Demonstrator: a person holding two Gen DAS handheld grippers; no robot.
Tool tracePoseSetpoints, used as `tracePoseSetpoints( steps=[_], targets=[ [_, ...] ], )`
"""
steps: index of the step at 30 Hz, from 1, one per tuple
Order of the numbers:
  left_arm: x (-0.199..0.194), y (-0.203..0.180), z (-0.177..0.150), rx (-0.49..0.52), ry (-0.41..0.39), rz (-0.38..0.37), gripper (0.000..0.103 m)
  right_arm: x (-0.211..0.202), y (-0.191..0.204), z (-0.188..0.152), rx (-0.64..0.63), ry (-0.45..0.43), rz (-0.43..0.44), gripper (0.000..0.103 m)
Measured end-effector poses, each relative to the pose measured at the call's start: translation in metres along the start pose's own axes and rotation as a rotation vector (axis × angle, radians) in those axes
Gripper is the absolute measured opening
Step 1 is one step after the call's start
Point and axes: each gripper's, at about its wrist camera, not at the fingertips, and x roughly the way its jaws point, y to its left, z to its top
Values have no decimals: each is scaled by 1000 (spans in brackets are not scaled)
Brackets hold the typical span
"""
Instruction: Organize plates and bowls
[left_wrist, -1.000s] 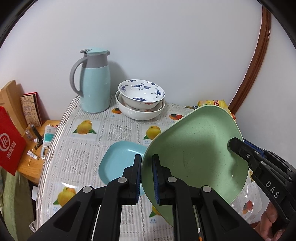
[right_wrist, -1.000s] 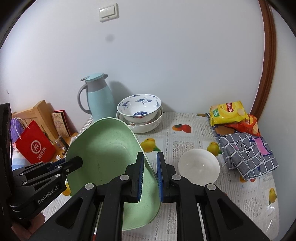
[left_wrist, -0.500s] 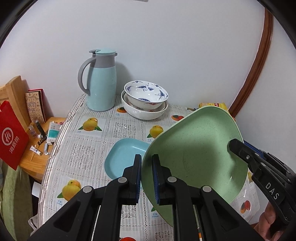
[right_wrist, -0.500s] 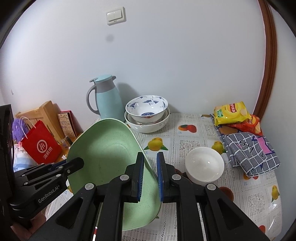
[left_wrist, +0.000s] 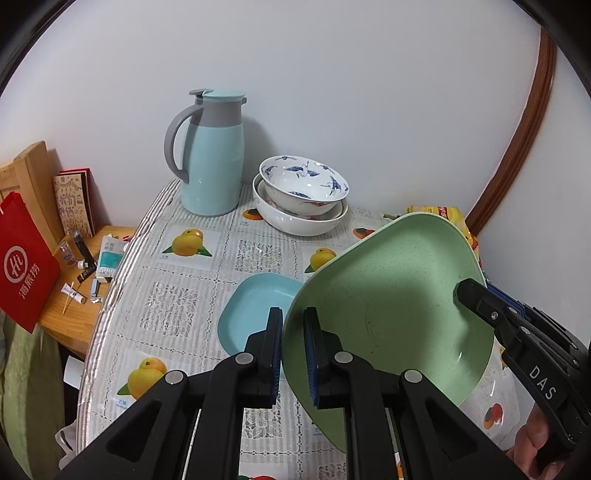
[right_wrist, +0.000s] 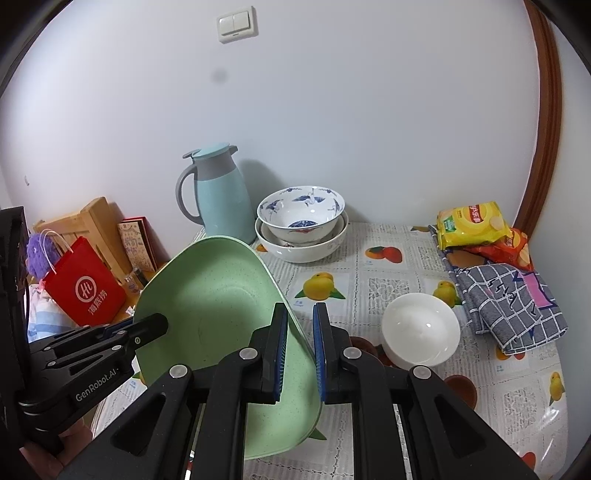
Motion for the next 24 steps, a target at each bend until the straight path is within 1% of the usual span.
tracePoseSetpoints(
  steps=[12, 24],
  targets=[
    [24, 20, 3, -31, 36, 22, 11, 36, 8, 2, -8, 47, 23, 14],
    [64, 39, 5, -70, 103, 48, 11, 84, 10, 4, -19, 116, 48, 14]
  ],
)
